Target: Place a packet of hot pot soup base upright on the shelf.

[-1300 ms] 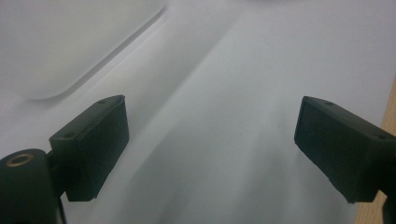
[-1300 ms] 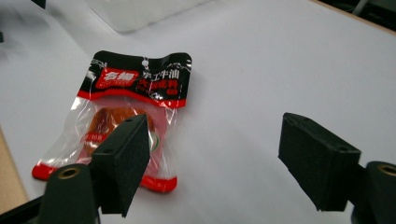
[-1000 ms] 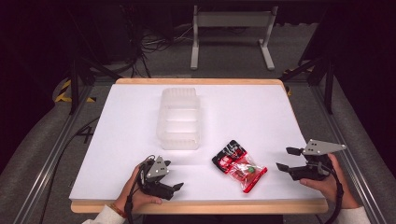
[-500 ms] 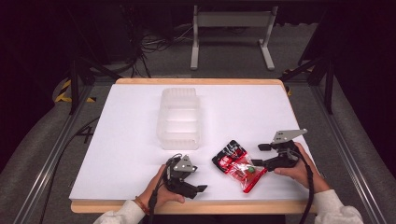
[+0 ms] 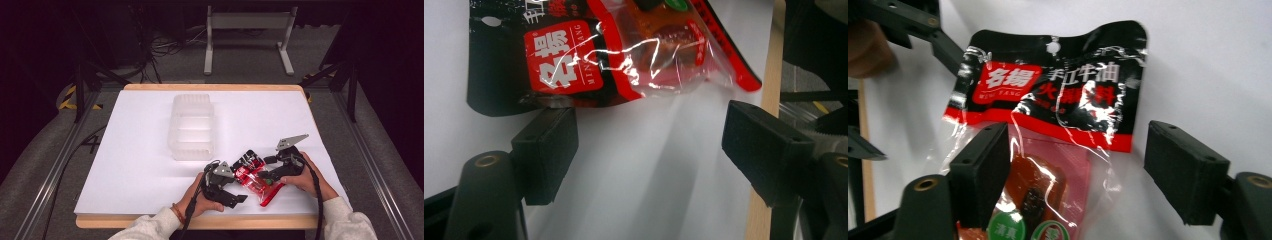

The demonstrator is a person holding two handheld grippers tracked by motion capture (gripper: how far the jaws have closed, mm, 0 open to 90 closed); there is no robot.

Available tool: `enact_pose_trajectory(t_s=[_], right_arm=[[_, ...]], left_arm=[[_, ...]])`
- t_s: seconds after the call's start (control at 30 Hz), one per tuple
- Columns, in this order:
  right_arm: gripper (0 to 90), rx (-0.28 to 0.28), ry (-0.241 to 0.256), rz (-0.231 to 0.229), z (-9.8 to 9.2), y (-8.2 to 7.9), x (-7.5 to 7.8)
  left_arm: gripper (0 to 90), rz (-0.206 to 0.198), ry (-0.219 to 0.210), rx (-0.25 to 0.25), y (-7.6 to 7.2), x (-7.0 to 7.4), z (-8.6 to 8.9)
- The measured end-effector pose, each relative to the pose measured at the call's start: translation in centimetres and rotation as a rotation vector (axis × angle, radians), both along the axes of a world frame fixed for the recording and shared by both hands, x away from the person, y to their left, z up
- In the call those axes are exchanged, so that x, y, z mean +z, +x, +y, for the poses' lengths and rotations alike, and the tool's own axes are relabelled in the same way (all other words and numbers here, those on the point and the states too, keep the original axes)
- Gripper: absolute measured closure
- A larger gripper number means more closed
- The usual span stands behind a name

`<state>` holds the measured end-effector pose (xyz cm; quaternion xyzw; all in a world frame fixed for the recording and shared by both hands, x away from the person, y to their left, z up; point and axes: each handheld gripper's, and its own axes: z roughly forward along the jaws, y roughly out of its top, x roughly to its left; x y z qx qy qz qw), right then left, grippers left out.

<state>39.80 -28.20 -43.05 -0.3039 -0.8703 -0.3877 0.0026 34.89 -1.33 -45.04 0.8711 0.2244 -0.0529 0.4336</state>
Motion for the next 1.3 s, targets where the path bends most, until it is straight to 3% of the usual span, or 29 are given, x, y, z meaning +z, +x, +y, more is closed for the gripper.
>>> enact_pose_trajectory(t_s=[0.1,0.2,0.27,0.4,0.47,0.53,0.67,0.7,0.9,1.0,1.1,1.17,1.3], right_arm=[[31.9,0.006,0.013,0.015,0.0,-0.1,0.0],[36.5,-0.011,0.041,0.030,-0.2,-0.1,0.0],[42.6,-0.025,0.065,0.026,-0.6,-0.1,0.1],[56.1,-0.065,0.091,0.015,-1.3,-0.1,0.4],[59.5,-0.076,0.090,0.010,-1.5,-0.1,0.4],[60.3,-0.074,0.090,0.007,-1.6,-0.1,0.4],[61.2,-0.092,0.075,0.006,-1.5,-0.1,0.2],[63.5,-0.088,0.073,-0.001,-1.4,-0.1,0.2],[70.8,-0.080,0.074,-0.020,-1.5,-0.4,0.4],[74.3,-0.077,0.067,-0.016,-1.4,-0.5,0.4],[76.9,-0.072,0.062,-0.027,-1.2,-0.5,0.3],[76.9,-0.069,0.069,-0.022,-1.3,-0.5,0.3],[71.9,-0.063,0.088,-0.027,-1.6,-0.5,0.4]], left_arm=[[28.7,0.009,-0.021,0.011,0.4,0.2,-0.2],[39.7,0.016,-0.059,0.035,0.9,0.5,-0.1],[49.1,0.013,-0.087,0.045,1.1,0.7,0.0],[52.8,0.013,-0.129,0.073,1.7,1.1,0.3],[52.1,0.026,-0.144,0.091,1.9,1.2,0.2],[45.3,0.032,-0.145,0.087,2.0,1.3,0.1],[44.2,0.044,-0.112,0.125,2.3,0.9,-0.4],[43.7,0.071,-0.110,0.142,2.4,0.7,-0.5],[34.1,0.142,-0.104,0.173,3.0,0.0,-0.3],[34.3,0.133,-0.103,0.166,3.0,0.1,-0.4],[45.0,0.106,-0.086,0.173,2.9,0.2,-0.4],[57.2,0.098,-0.104,0.190,3.0,0.2,-0.1],[71.3,0.064,-0.140,0.174,2.9,0.7,0.2]])
